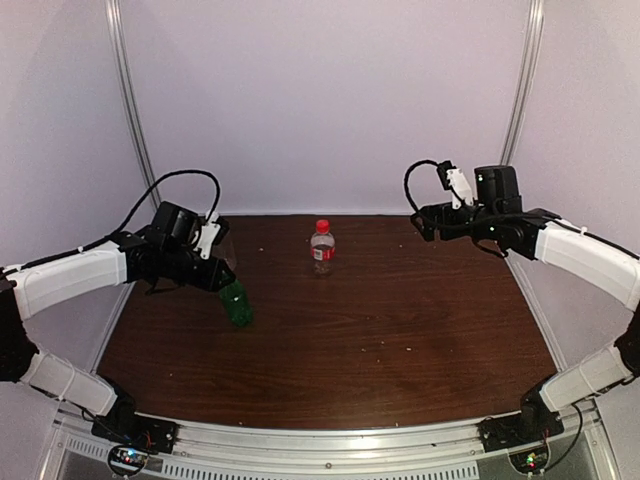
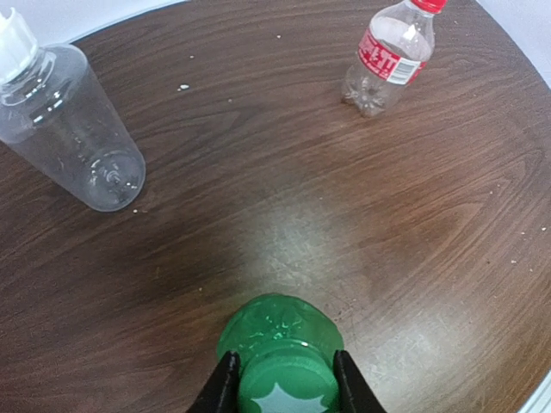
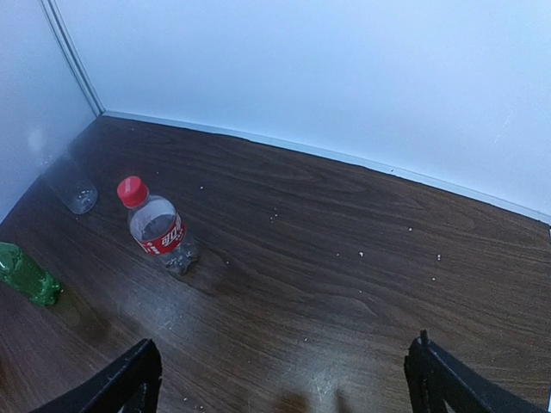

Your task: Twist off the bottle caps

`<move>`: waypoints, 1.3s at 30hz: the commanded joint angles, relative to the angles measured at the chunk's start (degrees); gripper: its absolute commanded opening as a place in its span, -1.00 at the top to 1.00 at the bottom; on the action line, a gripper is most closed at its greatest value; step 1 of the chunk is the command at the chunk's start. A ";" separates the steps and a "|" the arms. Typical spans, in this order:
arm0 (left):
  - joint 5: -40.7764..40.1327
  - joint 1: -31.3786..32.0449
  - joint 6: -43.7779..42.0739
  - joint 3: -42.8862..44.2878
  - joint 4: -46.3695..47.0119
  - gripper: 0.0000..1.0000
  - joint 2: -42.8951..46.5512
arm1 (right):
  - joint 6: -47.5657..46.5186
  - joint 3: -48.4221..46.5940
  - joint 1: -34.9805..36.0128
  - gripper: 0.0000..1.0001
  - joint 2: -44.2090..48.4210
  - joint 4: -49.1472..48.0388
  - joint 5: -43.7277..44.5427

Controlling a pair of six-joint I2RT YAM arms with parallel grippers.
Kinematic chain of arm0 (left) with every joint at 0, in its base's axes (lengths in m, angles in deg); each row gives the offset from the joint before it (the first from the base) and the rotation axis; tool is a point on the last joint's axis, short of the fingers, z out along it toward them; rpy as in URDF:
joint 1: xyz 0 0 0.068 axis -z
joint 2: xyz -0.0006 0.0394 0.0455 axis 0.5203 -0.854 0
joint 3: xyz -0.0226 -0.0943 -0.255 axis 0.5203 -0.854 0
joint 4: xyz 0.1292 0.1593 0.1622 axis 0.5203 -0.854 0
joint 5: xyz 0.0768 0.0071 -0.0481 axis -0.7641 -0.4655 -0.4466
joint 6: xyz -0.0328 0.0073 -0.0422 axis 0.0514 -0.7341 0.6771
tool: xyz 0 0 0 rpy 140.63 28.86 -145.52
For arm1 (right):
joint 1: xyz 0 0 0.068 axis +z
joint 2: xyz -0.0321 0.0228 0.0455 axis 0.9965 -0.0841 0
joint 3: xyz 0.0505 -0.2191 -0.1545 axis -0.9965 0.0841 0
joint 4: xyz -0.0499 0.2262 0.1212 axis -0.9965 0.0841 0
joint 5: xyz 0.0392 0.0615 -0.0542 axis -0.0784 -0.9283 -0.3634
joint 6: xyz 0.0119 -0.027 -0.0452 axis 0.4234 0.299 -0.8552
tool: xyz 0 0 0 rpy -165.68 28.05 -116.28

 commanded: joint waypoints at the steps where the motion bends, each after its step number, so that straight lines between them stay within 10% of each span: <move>1: 6.12 0.71 -1.00 1.70 4.27 0.71 1.19 | -0.32 0.85 1.00 -1.00 0.50 1.19 -0.62; 19: 29.61 8.35 2.28 11.24 22.55 0.80 -7.36 | -8.28 -1.54 10.77 -1.00 -0.76 2.68 -29.37; 39: 36.43 17.21 11.73 14.90 37.50 0.89 -11.95 | -15.38 -4.37 19.85 -0.88 -4.41 5.59 -30.52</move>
